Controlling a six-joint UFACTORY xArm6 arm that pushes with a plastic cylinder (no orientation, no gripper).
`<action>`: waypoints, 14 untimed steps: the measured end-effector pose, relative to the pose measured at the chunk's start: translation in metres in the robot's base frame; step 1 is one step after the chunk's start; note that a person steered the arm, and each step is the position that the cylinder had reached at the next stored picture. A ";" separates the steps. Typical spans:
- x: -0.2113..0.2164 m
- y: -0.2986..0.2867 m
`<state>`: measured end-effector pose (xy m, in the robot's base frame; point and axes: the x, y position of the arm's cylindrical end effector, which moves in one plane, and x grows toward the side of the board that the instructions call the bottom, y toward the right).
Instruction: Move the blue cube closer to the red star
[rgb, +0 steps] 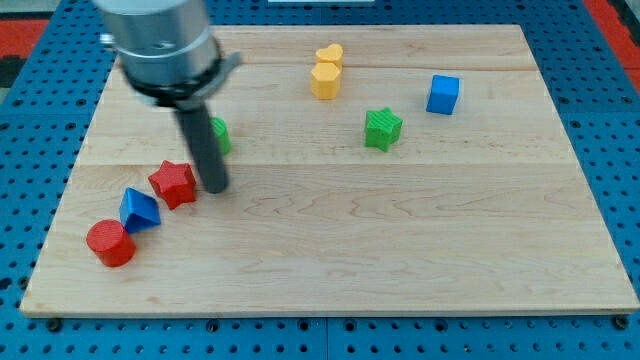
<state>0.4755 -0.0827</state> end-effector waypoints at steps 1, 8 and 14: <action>0.051 0.134; -0.156 0.212; -0.108 0.077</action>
<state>0.3675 -0.0052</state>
